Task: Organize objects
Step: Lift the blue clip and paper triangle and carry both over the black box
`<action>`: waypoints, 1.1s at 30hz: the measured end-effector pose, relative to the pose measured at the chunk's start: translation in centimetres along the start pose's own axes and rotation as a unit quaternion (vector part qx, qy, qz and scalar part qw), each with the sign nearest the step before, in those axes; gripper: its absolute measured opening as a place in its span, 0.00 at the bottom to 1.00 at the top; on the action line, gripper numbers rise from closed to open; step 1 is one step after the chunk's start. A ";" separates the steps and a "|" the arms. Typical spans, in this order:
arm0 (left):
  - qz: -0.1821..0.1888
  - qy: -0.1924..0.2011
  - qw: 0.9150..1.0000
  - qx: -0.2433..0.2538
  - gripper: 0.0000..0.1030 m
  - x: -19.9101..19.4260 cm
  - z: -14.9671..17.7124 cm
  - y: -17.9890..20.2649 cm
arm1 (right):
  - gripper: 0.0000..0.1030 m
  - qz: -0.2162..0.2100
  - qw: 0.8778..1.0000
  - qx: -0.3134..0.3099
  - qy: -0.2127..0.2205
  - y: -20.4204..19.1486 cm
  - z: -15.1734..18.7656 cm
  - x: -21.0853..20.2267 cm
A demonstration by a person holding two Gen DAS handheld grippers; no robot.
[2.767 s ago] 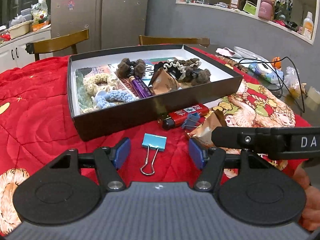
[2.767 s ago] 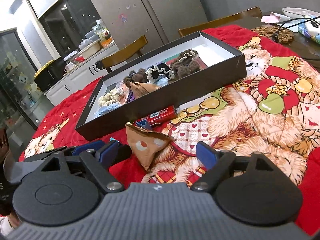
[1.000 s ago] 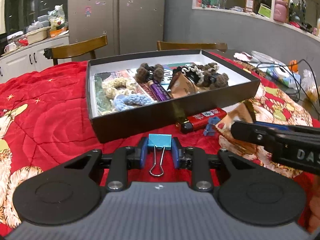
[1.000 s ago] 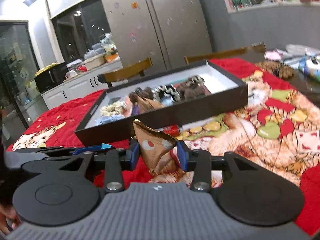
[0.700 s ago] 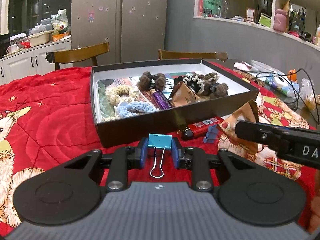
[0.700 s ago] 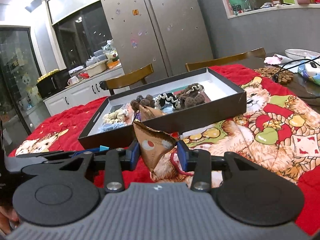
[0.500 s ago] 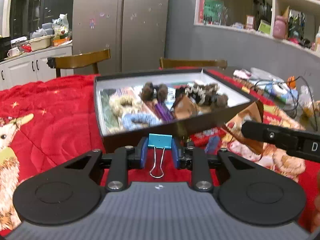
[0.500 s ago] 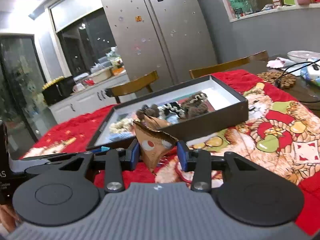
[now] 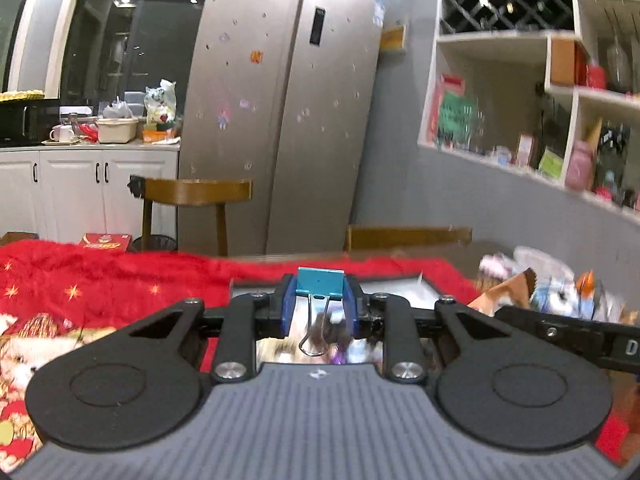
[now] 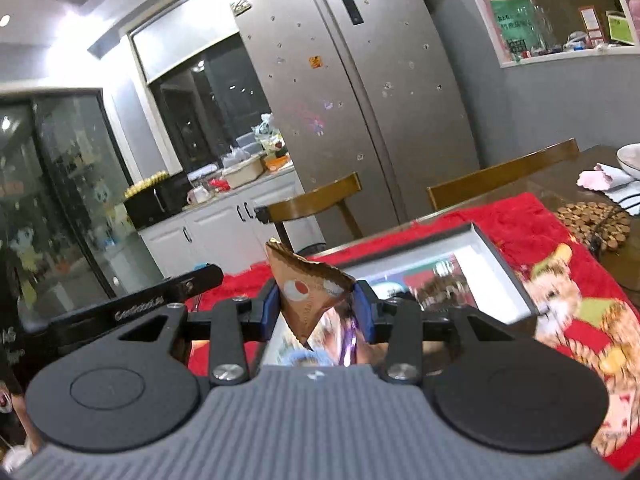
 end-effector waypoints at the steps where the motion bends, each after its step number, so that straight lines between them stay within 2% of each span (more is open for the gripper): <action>1: 0.008 0.005 1.000 -0.010 0.28 0.1 -0.9 -0.2 | 0.42 0.003 1.000 0.003 0.004 0.0 -0.9 0.4; 5: 0.066 0.012 0.996 -0.065 0.28 1.6 -3.1 -0.4 | 0.42 0.019 1.000 0.024 0.007 0.8 -3.6 2.6; 12: 0.091 -0.007 0.991 -0.095 0.28 8.0 -4.6 1.9 | 0.42 0.037 0.998 0.047 0.001 3.4 -6.2 7.2; 15: 0.088 -0.040 0.989 -0.112 0.28 12.3 -5.3 2.6 | 0.42 0.046 0.997 0.064 -0.010 5.3 -7.1 9.5; 19: 0.093 -0.056 0.986 -0.123 0.28 16.4 -6.2 3.1 | 0.42 0.058 0.995 0.074 -0.030 7.7 -7.5 12.9; 22: 0.094 -0.056 0.987 -0.114 0.28 18.5 -5.3 3.5 | 0.42 0.064 0.994 0.082 -0.039 9.7 -7.1 14.7; 26: 0.081 -0.090 0.989 -0.087 0.28 22.1 -2.9 4.3 | 0.42 0.097 0.988 0.100 -0.066 12.6 -6.4 17.0; 30: 0.089 -0.135 0.980 -0.113 0.28 26.0 -0.4 4.6 | 0.42 0.122 0.984 0.104 -0.073 14.6 -5.5 18.6; 33: 0.073 -0.161 0.979 -0.106 0.28 27.8 1.2 5.3 | 0.42 0.129 0.983 0.104 -0.083 15.4 -4.6 19.7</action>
Point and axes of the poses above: each gripper's, at about its wrist camera, not at the fingertips, and x roughly the way its jaws point, y to its right, z to its underside, the point moved 3 cm from there along x, roughly the way its jaws point, and after that the axes turned 14 degrees about x, right-handed, at the moved point
